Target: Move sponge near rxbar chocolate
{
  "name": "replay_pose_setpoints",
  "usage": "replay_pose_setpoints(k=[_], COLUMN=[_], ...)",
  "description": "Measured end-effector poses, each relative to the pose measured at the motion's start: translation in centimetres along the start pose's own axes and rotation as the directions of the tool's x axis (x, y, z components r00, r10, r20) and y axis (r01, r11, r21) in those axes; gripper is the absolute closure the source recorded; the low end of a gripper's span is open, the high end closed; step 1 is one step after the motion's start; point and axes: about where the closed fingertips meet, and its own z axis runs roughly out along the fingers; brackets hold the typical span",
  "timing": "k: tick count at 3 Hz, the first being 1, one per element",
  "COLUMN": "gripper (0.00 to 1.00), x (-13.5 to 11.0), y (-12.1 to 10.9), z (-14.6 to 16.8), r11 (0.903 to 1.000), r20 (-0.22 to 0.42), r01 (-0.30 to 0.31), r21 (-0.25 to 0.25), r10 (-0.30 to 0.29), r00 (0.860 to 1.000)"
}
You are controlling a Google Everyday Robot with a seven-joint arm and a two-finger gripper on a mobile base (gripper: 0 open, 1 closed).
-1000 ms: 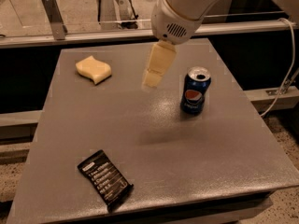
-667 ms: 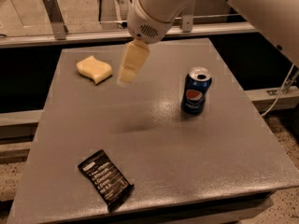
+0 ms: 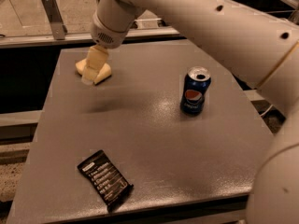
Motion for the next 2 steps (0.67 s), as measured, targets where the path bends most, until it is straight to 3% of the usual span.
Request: replay_pose_setpoints(k=[1, 2], gripper=[0.00, 0.00], x=[-1.2, -1.9], y=[-0.8, -0.4], z=[3.8, 8.1], r11=[0.9967, 0.9864], r20=[-0.002, -0.029], r01=[-0.079, -0.157], r21=[-0.020, -0.049], r10=[0.079, 0.156], r00=[0.997, 0.987])
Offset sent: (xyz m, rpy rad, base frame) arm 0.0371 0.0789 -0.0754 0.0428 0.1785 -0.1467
